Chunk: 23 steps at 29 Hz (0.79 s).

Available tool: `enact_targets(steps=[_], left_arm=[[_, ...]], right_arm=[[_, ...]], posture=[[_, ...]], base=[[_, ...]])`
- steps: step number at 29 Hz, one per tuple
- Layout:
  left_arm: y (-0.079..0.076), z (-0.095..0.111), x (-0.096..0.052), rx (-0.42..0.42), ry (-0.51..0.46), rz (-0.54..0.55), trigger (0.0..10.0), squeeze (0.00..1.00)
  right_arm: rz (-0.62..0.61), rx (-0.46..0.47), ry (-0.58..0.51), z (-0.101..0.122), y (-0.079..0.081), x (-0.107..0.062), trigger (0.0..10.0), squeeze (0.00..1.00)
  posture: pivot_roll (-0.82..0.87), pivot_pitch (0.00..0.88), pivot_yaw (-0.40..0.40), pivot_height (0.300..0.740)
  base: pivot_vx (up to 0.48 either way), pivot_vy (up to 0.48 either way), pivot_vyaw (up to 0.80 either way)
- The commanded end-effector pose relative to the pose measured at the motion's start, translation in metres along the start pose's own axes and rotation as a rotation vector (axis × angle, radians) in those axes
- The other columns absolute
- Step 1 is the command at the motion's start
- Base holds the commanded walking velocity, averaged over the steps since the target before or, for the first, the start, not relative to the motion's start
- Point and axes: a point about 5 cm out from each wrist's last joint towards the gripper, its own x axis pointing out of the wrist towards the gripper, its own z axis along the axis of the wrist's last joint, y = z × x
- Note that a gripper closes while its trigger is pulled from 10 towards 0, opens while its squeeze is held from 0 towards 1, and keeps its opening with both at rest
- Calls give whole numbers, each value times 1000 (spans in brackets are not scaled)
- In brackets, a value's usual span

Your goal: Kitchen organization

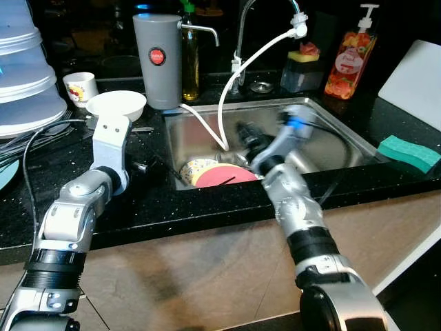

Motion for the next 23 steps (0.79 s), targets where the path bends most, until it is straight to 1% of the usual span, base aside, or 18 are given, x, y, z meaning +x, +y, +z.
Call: enact_targets(steps=[1,2,3,4,6,7,8,9,13,14,15,17,18,19,20,22,23], left_arm=[[14,2,-1,21,-10,70,10000,0],[14,2,-1,21,-10,70,10000,0],[18,3,-2,33,-18,85,10000,0],[22,4,-3,45,-23,93,10000,0],[22,4,-3,45,-23,93,10000,0],[24,5,-5,54,-27,98,10000,0],[24,5,-5,54,-27,98,10000,0],[26,7,-7,66,-37,93,10000,0],[27,9,-13,116,-49,48,10000,0],[27,9,-13,124,-49,45,10000,0],[27,9,-13,124,-49,45,10000,0],[28,9,-14,141,-47,45,10000,0],[29,9,-15,151,-45,44,10000,0],[29,9,-15,151,-45,44,10000,0],[29,9,-16,156,-44,42,10000,0],[29,9,-16,166,-41,39,10000,0],[29,9,-16,166,-41,39,10000,0]], right_arm=[[64,-73,71,-6,9,6,10000,0],[64,-73,71,-6,9,6,10000,0],[79,-87,86,-7,13,8,10000,0],[95,-100,102,-8,16,11,3490,0],[95,-100,102,-8,16,11,3490,0],[105,-117,117,-9,19,13,2353,0],[105,-117,117,-9,19,13,2353,0],[121,-145,138,-10,22,15,0,0],[179,-252,217,-17,32,20,0,0],[188,-273,231,-19,33,20,0,0],[188,-273,231,-19,33,20,0,0],[224,-312,266,-23,36,19,0,0],[268,-361,315,-30,40,18,0,0],[268,-361,315,-30,40,18,0,0],[299,-405,350,-34,43,17,0,0],[309,-434,362,-35,45,18,0,0],[309,-434,362,-35,45,18,0,0]], posture=[[65,105,-34,740],[65,105,-34,740],[68,111,-39,740],[68,111,-39,740],[68,111,-39,740],[74,120,-44,740],[74,120,-44,740],[77,126,-47,740],[83,140,-49,740],[83,140,-49,740],[83,140,-49,740],[84,144,-47,740],[82,147,-45,740],[82,147,-45,740],[83,147,-45,740],[83,147,-45,740],[83,147,-45,740]], base=[[0,0,0],[0,0,0],[0,0,0],[0,0,0],[0,0,0],[0,0,0],[0,0,0],[0,0,0],[0,0,0],[0,0,0],[0,0,0],[0,0,0],[0,0,0],[0,0,0],[0,0,0],[0,0,0],[0,0,0]])
